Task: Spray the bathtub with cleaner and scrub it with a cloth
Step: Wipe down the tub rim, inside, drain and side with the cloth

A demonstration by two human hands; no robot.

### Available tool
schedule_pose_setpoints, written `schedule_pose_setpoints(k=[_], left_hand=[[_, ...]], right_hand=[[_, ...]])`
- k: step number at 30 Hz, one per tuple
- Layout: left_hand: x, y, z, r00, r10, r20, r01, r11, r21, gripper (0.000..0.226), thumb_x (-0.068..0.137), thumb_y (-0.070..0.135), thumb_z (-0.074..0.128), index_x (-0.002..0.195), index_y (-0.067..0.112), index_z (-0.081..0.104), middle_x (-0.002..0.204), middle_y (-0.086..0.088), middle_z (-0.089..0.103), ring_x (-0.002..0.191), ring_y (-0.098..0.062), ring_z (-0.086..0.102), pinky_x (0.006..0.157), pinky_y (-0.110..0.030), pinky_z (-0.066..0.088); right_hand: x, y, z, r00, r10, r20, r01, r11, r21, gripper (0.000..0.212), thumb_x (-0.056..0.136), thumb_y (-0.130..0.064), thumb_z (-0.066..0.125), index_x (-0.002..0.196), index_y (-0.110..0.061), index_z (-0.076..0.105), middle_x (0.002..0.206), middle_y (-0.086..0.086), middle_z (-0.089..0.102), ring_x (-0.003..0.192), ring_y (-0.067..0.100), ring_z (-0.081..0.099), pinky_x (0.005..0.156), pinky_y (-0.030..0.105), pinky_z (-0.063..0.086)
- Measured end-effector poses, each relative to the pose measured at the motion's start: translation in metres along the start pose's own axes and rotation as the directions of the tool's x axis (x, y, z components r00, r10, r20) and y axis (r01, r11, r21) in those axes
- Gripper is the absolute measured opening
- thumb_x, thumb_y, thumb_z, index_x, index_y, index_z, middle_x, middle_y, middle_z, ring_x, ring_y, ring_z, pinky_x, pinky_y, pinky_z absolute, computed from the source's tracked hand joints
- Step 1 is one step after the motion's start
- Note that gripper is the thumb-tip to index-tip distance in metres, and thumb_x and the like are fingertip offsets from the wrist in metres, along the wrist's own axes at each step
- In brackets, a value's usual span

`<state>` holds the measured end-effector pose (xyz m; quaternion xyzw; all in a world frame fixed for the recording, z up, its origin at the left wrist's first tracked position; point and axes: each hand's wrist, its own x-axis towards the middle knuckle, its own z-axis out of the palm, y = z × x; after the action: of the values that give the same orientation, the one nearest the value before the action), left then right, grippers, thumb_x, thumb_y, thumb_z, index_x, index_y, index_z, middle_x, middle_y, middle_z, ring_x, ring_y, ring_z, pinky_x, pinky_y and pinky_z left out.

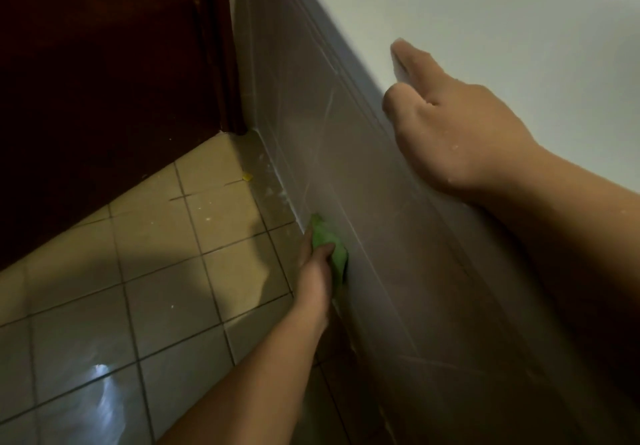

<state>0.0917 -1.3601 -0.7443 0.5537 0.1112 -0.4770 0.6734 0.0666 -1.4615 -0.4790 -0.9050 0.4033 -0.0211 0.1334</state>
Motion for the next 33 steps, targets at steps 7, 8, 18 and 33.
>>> schedule_pose_setpoints(k=[7,8,18,33], left_hand=[[-0.104,0.061,0.033,0.908,0.387,0.163,-0.402,0.913,0.069,0.052,0.092,0.024,0.072,0.119,0.065,0.055,0.146,0.006,0.052,0.133,-0.012,0.053,0.111,-0.039,0.047],[-0.117,0.066,0.037,0.867,0.459,0.193,-0.485,0.867,0.117,0.054,0.09,0.032,0.073,0.122,0.069,0.052,0.148,0.006,0.046,0.137,-0.004,0.046,0.115,-0.033,0.042],[-0.13,0.042,0.033,0.851,0.481,0.214,-0.522,0.821,0.231,0.059,0.095,0.035,0.069,0.136,0.066,0.039,0.147,0.007,0.037,0.136,-0.012,0.041,0.12,-0.043,0.034],[-0.01,-0.115,-0.041,0.958,-0.286,-0.013,0.28,0.927,0.248,0.049,0.1,0.033,0.061,0.147,0.027,0.051,0.133,-0.011,0.066,0.118,-0.035,0.064,0.104,-0.054,0.051]], right_hand=[[-0.037,0.012,-0.004,0.997,0.064,0.042,-0.067,0.996,0.052,0.061,0.105,-0.048,0.028,0.163,-0.04,0.01,0.163,0.007,0.039,0.139,0.037,0.045,0.107,0.04,0.036],[-0.045,0.014,-0.005,0.996,0.074,0.046,-0.077,0.995,0.062,0.061,0.105,-0.048,0.028,0.163,-0.041,0.01,0.162,0.007,0.039,0.14,0.037,0.044,0.108,0.039,0.036],[-0.106,0.031,-0.004,0.997,0.058,0.051,-0.057,0.998,-0.015,0.067,0.101,-0.061,0.03,0.159,-0.05,-0.002,0.143,0.019,0.051,0.117,0.04,0.056,0.085,0.043,0.044],[-0.094,0.041,0.001,1.0,0.007,0.029,-0.005,0.999,-0.052,0.075,0.098,-0.053,0.04,0.158,-0.048,-0.004,0.137,0.015,0.052,0.096,0.032,0.053,0.079,0.04,0.044]])
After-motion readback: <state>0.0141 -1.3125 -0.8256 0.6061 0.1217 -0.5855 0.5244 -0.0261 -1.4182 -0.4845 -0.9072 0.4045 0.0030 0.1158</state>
